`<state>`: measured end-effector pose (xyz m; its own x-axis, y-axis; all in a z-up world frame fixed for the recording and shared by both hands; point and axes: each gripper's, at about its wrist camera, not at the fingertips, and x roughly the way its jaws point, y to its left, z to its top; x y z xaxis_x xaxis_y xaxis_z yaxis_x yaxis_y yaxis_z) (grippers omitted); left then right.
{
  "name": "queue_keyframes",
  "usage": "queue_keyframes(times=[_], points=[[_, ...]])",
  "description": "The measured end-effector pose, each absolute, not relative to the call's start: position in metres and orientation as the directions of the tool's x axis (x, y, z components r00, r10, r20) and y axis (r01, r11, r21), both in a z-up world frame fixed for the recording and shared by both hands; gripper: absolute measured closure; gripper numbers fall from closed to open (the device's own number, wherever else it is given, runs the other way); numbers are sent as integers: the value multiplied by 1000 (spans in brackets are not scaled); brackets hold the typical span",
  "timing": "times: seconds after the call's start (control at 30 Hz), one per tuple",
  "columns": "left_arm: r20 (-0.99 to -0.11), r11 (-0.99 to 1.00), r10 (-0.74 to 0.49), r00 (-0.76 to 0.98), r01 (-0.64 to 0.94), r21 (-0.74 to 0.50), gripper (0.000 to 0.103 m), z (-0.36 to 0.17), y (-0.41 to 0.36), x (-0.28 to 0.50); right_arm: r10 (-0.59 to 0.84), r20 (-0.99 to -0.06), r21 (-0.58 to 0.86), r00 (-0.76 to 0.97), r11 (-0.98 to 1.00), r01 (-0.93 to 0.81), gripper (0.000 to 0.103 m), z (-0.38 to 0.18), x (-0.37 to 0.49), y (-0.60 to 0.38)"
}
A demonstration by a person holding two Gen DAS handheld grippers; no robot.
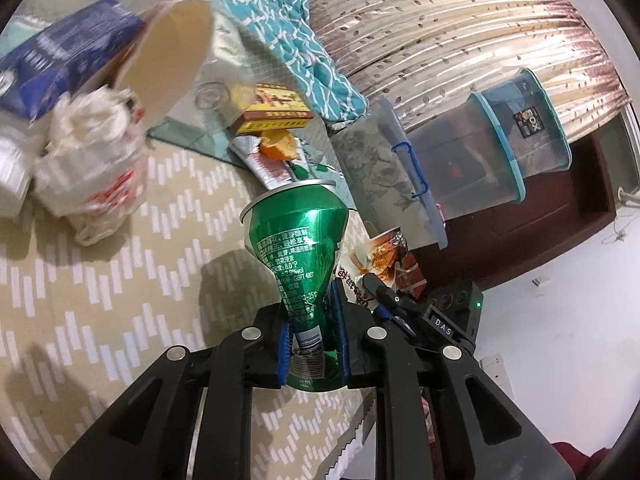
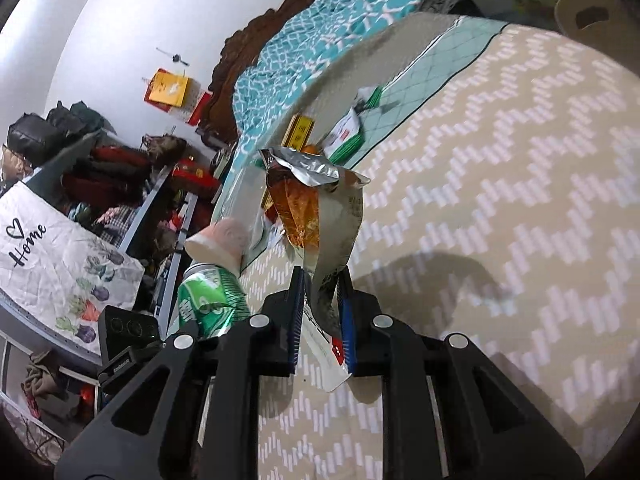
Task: Collect trash
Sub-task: 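Drop the can from left gripper while right gripper drops the wrapper into the wastebasket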
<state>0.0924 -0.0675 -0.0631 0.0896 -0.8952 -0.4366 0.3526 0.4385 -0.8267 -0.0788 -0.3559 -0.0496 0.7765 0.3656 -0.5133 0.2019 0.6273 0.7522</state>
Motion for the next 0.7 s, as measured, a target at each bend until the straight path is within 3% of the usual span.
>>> queue_keyframes(times=[0.37,0.7], points=[[-487,394,-871,-70,493,-776,87,-35,-187,100,168,-497,728,851,615,304,84,-38,-128,-438],[-573,294,-790,-217,687,-665,87,1,-418,94,-106,-526,682,844,539,494,84,-33,-179,-577]])
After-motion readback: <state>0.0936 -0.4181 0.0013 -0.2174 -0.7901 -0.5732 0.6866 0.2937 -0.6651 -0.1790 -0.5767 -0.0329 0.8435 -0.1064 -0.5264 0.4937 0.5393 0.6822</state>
